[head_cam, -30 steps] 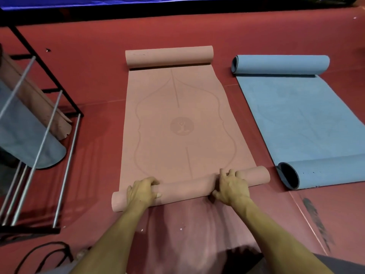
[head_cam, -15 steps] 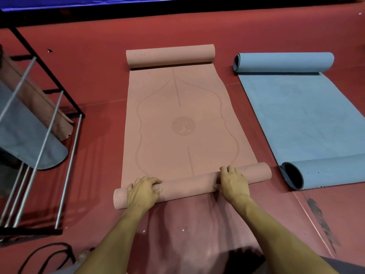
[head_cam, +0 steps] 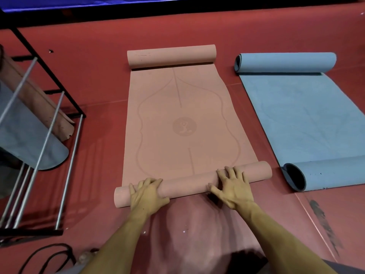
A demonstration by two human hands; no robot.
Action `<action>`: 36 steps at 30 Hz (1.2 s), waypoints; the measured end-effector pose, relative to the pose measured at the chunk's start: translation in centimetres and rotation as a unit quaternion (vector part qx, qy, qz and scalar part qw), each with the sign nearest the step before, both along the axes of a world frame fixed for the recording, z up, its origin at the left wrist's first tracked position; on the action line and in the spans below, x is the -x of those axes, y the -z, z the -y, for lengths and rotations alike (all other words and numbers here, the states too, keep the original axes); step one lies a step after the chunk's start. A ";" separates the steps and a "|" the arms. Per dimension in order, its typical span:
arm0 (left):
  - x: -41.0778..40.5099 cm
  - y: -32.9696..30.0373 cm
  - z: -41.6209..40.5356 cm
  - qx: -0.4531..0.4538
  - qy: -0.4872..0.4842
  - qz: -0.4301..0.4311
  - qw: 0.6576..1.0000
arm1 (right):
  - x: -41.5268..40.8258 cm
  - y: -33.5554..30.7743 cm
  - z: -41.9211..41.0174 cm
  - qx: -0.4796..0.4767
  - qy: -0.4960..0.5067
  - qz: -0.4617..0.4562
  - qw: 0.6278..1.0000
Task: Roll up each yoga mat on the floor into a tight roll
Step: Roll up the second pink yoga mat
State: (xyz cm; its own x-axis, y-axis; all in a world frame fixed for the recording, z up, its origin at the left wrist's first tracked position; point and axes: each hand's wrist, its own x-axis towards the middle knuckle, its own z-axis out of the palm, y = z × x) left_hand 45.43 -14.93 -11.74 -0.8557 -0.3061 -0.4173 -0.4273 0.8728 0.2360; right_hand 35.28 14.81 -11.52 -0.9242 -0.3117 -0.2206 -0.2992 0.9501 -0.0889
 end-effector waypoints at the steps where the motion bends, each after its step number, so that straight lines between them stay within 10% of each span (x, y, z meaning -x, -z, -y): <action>1: -0.2 0.3 0.2 0.003 0.012 0.002 1.000 | 0.1 -0.2 0.3 -0.005 0.002 0.007 1.000; 23: 2.1 -0.8 3.2 -0.119 0.081 0.144 0.979 | 2.9 -1.0 -1.0 -0.129 -0.092 0.030 0.987; 36: 0.6 0.1 2.5 -0.099 0.023 -0.031 0.994 | 3.9 -0.7 -0.2 -0.098 -0.101 0.022 0.990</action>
State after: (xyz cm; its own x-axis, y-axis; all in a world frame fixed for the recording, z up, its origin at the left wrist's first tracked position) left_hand 44.83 -17.39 -11.81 -0.8924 -0.1833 -0.4123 -0.3678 0.8248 0.4295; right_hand 31.42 14.98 -10.80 -0.8354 -0.4360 -0.3347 -0.4846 0.8716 0.0743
